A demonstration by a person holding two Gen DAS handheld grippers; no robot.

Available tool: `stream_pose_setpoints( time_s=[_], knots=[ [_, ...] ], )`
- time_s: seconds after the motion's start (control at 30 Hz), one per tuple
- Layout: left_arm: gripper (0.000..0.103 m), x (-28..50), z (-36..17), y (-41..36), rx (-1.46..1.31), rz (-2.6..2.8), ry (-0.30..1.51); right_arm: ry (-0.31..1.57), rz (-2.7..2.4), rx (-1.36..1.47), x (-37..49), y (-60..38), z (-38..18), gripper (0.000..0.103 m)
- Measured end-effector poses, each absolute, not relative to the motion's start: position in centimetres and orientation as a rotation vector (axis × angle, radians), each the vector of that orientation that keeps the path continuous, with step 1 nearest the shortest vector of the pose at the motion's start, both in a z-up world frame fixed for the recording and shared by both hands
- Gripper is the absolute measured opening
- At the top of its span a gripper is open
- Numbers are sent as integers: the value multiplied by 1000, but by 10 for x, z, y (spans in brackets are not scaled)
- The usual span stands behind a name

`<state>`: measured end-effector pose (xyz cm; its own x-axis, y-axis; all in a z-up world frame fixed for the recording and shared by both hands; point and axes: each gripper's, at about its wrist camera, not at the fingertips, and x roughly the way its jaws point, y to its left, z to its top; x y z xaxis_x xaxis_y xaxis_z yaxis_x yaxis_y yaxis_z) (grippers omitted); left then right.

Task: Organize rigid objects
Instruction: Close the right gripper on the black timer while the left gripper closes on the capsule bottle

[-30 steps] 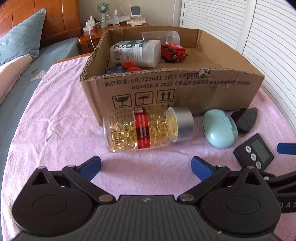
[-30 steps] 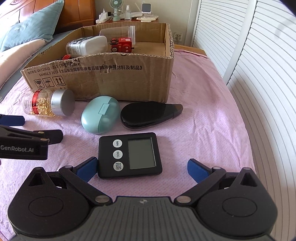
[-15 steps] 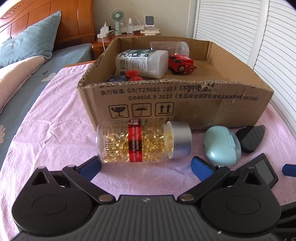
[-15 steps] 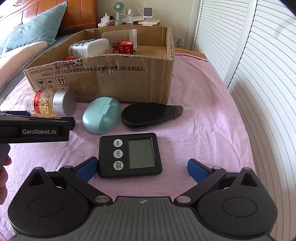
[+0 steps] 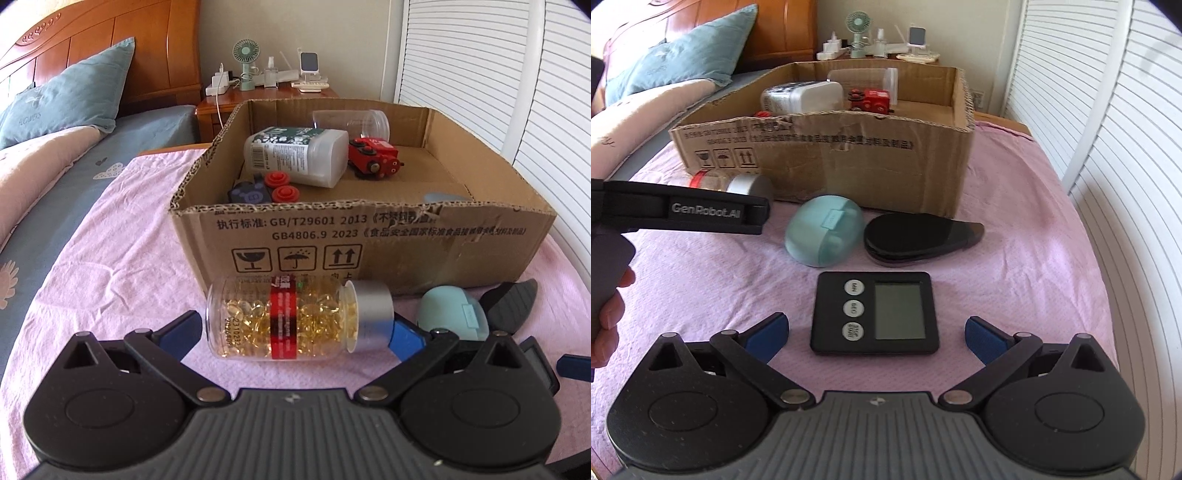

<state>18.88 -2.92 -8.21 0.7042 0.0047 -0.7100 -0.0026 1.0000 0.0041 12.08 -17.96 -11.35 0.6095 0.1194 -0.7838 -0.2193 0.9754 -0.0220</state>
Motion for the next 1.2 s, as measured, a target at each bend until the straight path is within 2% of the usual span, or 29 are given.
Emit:
stream_pose_setpoints(
  time_s=[0.47,0.83,0.9,0.97,1.2],
  knots=[
    [100,187,-77,-39,71,20,740,863,226,-132,128,-182,-108,79],
    [94,189,-76,-40,53,17,773,863,213,-129,128,-181,-109,80],
    [94,190,-76,-39,52,9,779,866,214,-130,128,-181,-109,79],
    [94,191,-75,-37,52,-1,786,867,213,-132,128,-181,-108,74],
    [93,195,-68,-29,79,-103,836,881,223,-133,129,-183,-106,74]
  ],
)
